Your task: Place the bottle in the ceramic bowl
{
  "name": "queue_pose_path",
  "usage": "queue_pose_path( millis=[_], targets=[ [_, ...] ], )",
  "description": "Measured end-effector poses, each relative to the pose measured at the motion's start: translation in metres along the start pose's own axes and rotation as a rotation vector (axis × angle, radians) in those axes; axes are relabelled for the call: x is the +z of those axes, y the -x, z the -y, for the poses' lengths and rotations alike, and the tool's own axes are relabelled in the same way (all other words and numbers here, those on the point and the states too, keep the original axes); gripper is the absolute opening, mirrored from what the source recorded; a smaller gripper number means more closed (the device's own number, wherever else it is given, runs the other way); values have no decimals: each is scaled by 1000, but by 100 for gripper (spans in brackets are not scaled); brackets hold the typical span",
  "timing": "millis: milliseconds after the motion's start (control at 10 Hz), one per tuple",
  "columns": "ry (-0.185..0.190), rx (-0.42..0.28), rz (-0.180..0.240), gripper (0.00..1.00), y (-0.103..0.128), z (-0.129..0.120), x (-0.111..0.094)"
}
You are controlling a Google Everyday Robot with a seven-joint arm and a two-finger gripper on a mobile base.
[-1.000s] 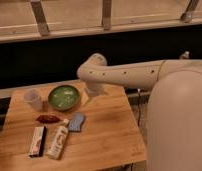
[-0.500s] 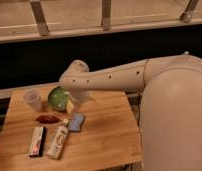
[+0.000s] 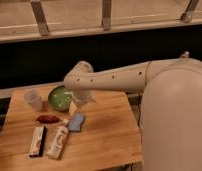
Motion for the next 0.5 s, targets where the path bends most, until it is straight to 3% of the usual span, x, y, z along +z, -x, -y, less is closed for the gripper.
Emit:
queue_pose_path(
  millis=[300, 500],
  targets=[
    [43, -63, -4, 80, -21, -46, 11],
    [94, -98, 2, 80, -41, -89, 14]
  ],
)
